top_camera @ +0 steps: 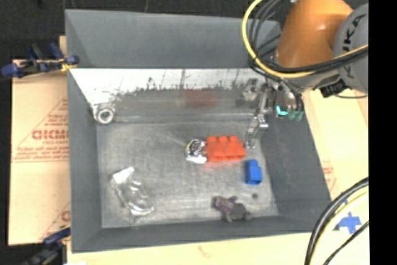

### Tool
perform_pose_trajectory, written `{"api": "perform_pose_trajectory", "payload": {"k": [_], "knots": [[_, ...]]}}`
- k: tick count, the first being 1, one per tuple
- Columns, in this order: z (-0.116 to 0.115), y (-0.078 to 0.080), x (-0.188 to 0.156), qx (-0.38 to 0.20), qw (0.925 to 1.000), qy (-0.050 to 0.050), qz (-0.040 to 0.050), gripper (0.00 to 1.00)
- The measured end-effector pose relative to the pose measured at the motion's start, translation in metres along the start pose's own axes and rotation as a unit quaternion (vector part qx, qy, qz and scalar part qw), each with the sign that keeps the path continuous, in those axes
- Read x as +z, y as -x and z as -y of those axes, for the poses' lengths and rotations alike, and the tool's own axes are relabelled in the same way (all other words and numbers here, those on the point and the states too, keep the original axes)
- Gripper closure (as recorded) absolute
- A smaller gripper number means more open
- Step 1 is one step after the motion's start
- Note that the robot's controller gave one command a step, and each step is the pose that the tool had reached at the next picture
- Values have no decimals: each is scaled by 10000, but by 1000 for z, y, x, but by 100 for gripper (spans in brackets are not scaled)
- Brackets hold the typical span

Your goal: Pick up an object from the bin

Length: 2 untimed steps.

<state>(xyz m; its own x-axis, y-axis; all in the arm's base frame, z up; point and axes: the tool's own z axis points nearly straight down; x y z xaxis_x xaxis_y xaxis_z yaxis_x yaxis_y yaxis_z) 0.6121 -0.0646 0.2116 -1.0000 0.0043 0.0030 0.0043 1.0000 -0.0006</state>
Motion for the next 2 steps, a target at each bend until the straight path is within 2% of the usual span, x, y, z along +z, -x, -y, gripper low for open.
{"api": "perform_pose_trajectory", "payload": {"k": [1,2], "knots": [[-23,-14,134,-924,9957,-2,45,0],[-23,-12,131,-929,9957,-10,61,100]]}}
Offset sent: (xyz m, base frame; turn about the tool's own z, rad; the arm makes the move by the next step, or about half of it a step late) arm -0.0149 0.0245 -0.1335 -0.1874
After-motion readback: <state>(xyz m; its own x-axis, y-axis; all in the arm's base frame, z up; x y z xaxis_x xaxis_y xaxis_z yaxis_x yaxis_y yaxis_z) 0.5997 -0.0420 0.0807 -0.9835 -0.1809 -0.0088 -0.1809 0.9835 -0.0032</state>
